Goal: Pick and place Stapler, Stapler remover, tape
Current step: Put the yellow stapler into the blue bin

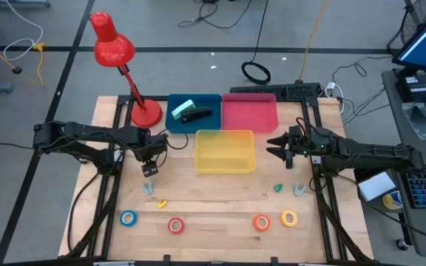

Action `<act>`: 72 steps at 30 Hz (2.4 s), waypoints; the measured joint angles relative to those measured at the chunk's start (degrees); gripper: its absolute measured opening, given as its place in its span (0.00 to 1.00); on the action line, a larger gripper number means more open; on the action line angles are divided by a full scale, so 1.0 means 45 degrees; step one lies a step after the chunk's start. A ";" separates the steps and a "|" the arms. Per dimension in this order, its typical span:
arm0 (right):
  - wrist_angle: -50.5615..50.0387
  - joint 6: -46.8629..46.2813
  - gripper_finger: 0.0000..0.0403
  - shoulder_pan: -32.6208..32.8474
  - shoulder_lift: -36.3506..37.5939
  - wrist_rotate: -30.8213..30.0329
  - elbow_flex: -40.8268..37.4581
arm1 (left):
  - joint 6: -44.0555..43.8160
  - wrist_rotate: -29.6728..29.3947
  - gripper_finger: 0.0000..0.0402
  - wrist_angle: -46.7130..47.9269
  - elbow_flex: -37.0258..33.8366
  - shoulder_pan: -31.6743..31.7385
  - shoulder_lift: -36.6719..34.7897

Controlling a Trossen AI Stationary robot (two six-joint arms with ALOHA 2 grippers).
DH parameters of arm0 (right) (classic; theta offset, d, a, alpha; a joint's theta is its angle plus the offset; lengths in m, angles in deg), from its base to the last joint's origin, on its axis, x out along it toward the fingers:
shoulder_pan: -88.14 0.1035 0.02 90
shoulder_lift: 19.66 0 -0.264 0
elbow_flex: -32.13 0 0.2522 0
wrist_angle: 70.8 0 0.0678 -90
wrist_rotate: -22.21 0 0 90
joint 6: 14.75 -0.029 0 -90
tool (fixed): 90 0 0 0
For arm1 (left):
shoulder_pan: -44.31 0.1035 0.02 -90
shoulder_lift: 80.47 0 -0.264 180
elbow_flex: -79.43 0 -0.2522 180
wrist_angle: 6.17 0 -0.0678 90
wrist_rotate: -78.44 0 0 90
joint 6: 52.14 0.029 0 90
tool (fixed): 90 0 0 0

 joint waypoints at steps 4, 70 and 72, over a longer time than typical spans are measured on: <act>0.0000 -0.0057 0.49 0.0000 0.0000 0.0017 0.0000 | -0.0071 -0.0088 0.64 0.0014 0.0000 -0.0013 0.0432; 0.0000 -0.0638 0.49 0.0005 0.0000 0.0074 0.0001 | 0.4368 -0.2749 0.15 -0.4676 0.6407 0.1609 0.2649; 0.0000 -0.0638 0.49 0.0005 -0.0001 0.0074 0.0005 | 0.4785 -0.2401 0.16 -0.6062 0.6412 0.2440 0.2780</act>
